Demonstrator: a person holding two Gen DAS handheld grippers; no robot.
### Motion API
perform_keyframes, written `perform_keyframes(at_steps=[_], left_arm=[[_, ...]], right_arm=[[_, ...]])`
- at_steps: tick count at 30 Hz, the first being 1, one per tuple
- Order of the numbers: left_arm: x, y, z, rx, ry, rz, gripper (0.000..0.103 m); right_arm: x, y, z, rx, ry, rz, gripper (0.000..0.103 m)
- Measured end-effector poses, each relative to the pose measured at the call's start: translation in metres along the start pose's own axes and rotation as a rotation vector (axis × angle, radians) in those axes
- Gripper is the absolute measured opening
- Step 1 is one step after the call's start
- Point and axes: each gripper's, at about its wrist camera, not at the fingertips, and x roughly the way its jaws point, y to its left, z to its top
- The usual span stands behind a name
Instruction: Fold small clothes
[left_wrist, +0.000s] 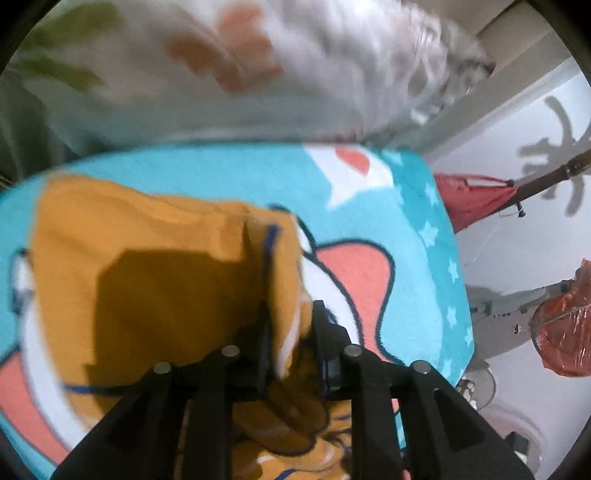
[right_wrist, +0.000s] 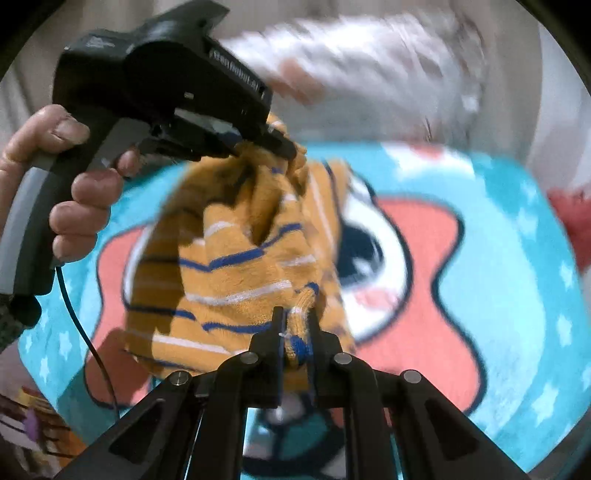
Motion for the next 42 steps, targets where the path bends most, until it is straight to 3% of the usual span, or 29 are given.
perform_keyframes(at_steps=[4, 7, 11, 13, 18, 22, 27, 31, 32, 34, 36, 39, 42], left_arm=[[0.009, -0.008, 0.000, -0.024, 0.004, -0.045, 0.025], [-0.004, -0.010, 0.000, -0.038, -0.017, -0.079, 0.043], [-0.043, -0.002, -0.017, -0.043, -0.102, -0.102, 0.062], [-0.070, 0.009, -0.036, -0.040, -0.157, -0.046, 0.066], [-0.092, 0.044, -0.079, -0.080, -0.199, 0.155, 0.067], [-0.085, 0.080, -0.118, -0.167, -0.181, 0.234, 0.067], [-0.061, 0.103, -0.154, -0.279, -0.147, 0.202, 0.067], [-0.057, 0.101, -0.162, -0.272, -0.161, 0.215, 0.067], [-0.056, 0.100, -0.162, -0.270, -0.162, 0.220, 0.067], [-0.055, 0.096, -0.163, -0.258, -0.157, 0.237, 0.067], [-0.055, 0.091, -0.167, -0.231, -0.152, 0.259, 0.067], [-0.052, 0.088, -0.170, -0.215, -0.141, 0.262, 0.067], [-0.046, 0.086, -0.173, -0.209, -0.128, 0.262, 0.067]], right_arm=[[0.009, -0.009, -0.016, 0.006, 0.050, 0.035, 0.010], [0.010, -0.009, -0.018, -0.023, 0.063, 0.067, 0.011], [0.006, -0.027, -0.011, -0.009, 0.090, 0.144, 0.019], [-0.005, -0.043, -0.006, 0.015, 0.077, 0.163, 0.022], [-0.014, -0.080, 0.030, 0.162, 0.022, 0.213, 0.022], [-0.005, -0.075, 0.069, 0.207, -0.006, 0.303, 0.022], [0.024, -0.042, 0.088, 0.188, 0.076, 0.373, 0.022], [0.054, -0.026, 0.088, 0.153, 0.166, 0.249, 0.022], [0.058, -0.026, 0.088, 0.163, 0.170, 0.245, 0.022], [0.061, -0.025, 0.092, 0.182, 0.167, 0.309, 0.007], [0.053, -0.024, 0.102, 0.178, 0.140, 0.343, 0.007], [0.039, -0.027, 0.118, 0.138, 0.100, 0.308, 0.007], [0.052, -0.031, 0.121, 0.113, 0.132, 0.230, 0.007]])
